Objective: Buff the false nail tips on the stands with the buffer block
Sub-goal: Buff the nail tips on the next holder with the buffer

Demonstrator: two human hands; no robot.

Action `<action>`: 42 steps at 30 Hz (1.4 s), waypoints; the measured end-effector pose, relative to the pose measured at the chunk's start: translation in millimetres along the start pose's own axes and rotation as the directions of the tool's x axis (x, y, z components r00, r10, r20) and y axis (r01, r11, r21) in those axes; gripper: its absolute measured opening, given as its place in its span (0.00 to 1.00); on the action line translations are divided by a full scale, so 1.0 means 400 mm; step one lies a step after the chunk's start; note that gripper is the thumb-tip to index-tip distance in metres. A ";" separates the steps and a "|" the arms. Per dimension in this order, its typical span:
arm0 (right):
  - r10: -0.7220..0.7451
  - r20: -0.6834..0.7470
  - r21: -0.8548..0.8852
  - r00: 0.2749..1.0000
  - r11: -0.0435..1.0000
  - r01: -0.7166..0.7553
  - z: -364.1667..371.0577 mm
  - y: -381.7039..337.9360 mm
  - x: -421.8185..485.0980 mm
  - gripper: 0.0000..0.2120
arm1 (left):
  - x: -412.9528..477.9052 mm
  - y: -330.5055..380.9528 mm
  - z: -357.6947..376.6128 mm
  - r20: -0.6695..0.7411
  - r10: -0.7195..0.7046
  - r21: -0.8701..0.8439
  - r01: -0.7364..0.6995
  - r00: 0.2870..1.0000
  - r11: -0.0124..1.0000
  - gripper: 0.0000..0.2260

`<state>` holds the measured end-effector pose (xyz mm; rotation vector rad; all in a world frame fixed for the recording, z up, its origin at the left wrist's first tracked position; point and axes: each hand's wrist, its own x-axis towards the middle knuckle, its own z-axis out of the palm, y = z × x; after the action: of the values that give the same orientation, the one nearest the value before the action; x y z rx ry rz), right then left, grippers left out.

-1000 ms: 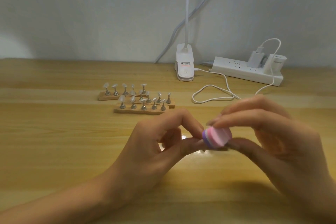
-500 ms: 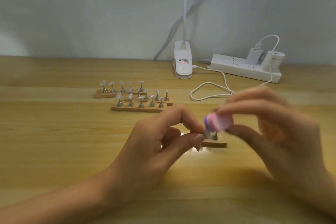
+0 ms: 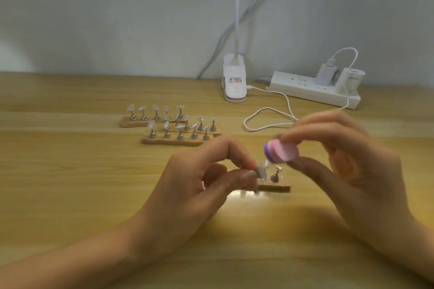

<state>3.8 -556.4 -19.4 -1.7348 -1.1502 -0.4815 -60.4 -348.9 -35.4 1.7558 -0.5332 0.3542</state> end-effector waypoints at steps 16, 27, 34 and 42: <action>-0.001 0.012 -0.067 1.000 0.998 0.002 -0.001 0.009 0.005 0.11 | -0.005 0.009 -0.002 -0.038 -0.072 -0.030 0.071 0.997 0.997 0.03; -0.016 0.054 -0.027 0.998 0.999 0.018 0.002 -0.008 0.007 0.09 | 0.000 0.014 0.003 -0.013 -0.031 -0.004 0.031 0.999 1.000 0.03; -0.088 0.058 -0.157 0.994 0.983 0.096 0.003 -0.007 0.007 0.10 | 0.003 0.009 0.001 -0.037 -0.062 -0.083 0.059 0.997 0.995 0.03; -0.027 -0.007 -0.019 1.000 0.999 0.027 -0.004 0.008 0.002 0.11 | -0.005 0.012 0.004 0.005 -0.060 -0.054 0.061 0.998 0.997 0.03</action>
<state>7.1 -557.8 -19.8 -1.7345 -1.1680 -0.5164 -64.7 -351.0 -32.9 1.7164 -0.4867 0.2916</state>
